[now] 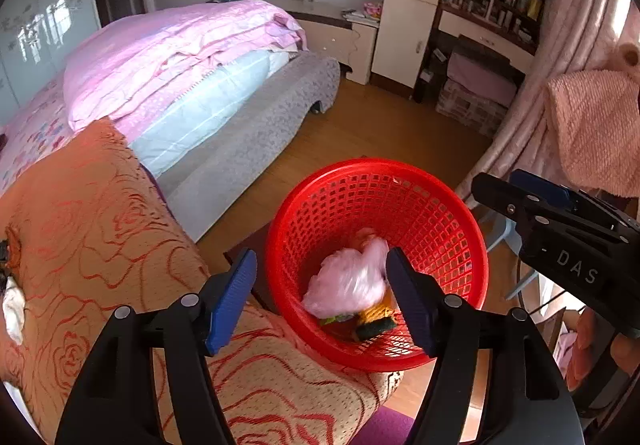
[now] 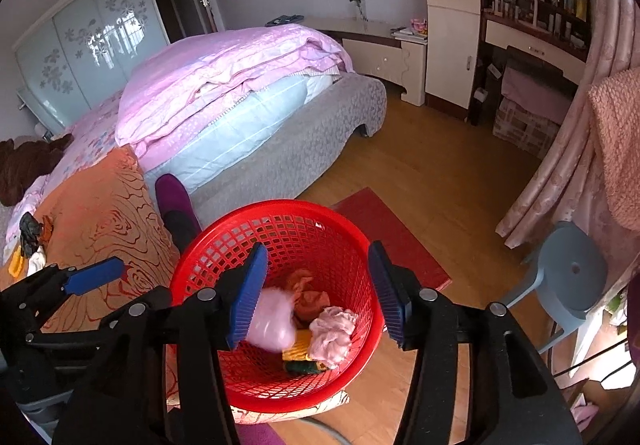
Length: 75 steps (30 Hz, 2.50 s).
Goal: Collect trash
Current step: 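Move both tools back over the bed toward the remaining trash, then grasp the cat-printed snack bag with the left tool while the right tool grasps the white tissue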
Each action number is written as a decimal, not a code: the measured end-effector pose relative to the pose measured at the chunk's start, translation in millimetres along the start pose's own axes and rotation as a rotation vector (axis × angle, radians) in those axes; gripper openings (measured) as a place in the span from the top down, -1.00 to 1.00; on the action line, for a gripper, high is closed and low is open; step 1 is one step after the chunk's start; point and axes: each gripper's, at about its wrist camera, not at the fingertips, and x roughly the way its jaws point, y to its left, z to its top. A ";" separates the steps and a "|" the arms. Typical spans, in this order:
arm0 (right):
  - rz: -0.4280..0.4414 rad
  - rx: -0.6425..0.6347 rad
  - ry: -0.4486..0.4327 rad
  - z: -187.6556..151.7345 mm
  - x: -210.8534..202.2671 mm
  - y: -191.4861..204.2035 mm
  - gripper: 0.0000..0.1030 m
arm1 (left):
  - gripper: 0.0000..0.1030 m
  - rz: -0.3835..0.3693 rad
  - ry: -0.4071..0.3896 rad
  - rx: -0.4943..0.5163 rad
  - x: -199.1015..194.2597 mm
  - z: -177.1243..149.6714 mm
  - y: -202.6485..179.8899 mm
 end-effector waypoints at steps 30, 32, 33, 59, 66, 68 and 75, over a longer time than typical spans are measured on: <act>0.153 -0.208 -0.097 -19.8 -40.6 92.2 -0.15 | -0.35 0.257 -0.164 -0.226 -107.8 -54.9 106.8; 0.167 -0.229 -0.094 -20.8 -41.4 102.7 -0.15 | -0.36 0.300 -0.160 -0.253 -115.6 -64.0 121.3; 0.172 -0.239 -0.093 -21.3 -41.6 107.0 -0.15 | -0.36 0.321 -0.157 -0.273 -119.6 -68.3 129.5; 0.413 -0.438 -0.004 -57.2 -35.5 248.8 -0.15 | -0.53 0.778 -0.148 -0.733 -218.7 -201.4 292.2; 0.452 -0.456 0.018 -64.9 -35.7 265.9 -0.15 | -0.54 0.752 -0.102 -0.760 -207.1 -216.1 306.7; 0.457 -0.463 0.023 -66.8 -35.6 268.5 -0.15 | -0.54 0.736 -0.095 -0.767 -203.6 -219.0 309.4; 0.483 -0.513 0.050 -73.8 -33.9 283.3 -0.15 | -0.54 0.707 -0.107 -0.781 -201.6 -224.5 312.4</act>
